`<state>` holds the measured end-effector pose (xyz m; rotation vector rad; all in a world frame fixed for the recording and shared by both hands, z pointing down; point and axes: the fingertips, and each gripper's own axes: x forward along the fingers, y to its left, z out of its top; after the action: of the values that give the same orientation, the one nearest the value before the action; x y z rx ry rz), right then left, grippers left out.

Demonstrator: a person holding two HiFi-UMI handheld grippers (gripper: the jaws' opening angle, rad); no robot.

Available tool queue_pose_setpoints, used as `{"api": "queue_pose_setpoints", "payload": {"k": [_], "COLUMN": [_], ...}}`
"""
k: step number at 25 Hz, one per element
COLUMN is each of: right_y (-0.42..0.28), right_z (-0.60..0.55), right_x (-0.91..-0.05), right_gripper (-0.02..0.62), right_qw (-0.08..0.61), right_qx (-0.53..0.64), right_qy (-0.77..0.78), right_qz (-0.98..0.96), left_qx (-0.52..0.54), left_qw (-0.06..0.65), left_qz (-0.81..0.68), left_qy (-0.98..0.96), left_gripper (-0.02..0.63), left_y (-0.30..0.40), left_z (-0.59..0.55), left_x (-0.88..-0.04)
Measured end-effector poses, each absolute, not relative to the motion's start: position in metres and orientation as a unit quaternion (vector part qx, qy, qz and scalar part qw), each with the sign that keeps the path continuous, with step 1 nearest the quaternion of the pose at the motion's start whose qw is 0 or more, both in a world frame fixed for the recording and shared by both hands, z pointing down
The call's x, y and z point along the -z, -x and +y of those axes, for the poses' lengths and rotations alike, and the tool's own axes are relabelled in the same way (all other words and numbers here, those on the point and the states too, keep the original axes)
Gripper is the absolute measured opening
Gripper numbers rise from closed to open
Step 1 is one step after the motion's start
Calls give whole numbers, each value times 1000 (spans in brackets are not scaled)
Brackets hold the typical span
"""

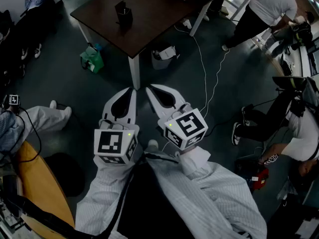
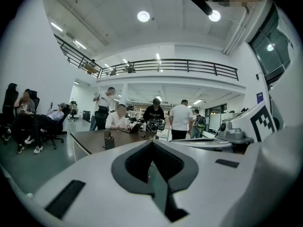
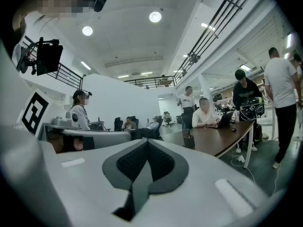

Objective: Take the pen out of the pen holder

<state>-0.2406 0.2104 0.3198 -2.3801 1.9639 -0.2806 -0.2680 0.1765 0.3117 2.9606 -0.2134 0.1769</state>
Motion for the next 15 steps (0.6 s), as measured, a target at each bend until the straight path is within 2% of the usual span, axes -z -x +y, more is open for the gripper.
{"api": "queue_pose_setpoints", "payload": {"k": [15], "right_y": [219], "right_z": [246], "right_x": [-319], "right_gripper": [2], "right_qw": [40], "right_qx": [87], "right_qy": [765], "right_qz": [637], "left_qx": [-61], "left_qw": [76], "left_qz": [-79], "left_qy": [-992], "left_gripper": [5], "left_y": [239], "left_z": [213], "left_x": [-314]}}
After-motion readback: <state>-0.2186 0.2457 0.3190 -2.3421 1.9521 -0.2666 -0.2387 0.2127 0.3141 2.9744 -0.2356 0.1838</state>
